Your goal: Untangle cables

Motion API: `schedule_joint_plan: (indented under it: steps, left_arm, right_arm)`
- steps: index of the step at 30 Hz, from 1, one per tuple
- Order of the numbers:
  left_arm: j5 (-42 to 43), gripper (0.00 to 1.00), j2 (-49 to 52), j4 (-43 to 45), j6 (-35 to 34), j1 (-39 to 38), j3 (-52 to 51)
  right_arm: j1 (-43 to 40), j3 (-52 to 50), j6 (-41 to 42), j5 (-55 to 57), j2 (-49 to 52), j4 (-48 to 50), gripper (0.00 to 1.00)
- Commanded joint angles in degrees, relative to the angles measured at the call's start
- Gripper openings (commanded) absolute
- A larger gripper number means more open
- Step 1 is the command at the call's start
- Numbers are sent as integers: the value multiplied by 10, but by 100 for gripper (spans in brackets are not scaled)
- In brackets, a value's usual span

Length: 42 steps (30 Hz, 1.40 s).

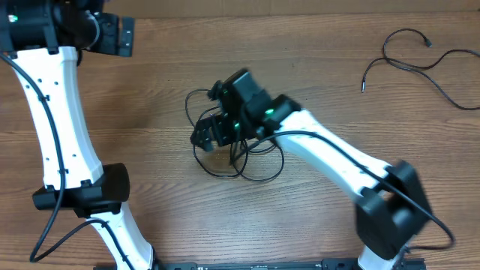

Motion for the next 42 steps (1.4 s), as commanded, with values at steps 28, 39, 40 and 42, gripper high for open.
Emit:
schedule_joint_plan:
  steps: [28,39,40,42]
  left_arm:
    - [14,100,99,-8,-32,50,2]
    - [14,100,99,-8,-32,50,2]
    - [14,100,99,-8,-32,50,2]
    - [14,100,99,-8,-32,50,2]
  right_arm:
    - [29,-1,95,-44,189,220,91]
    - [33,-1,94,-37,203,263,51]
    - [33,-1,94,-37,203,262,46]
    - [33,-1,94,-38,203,262,31]
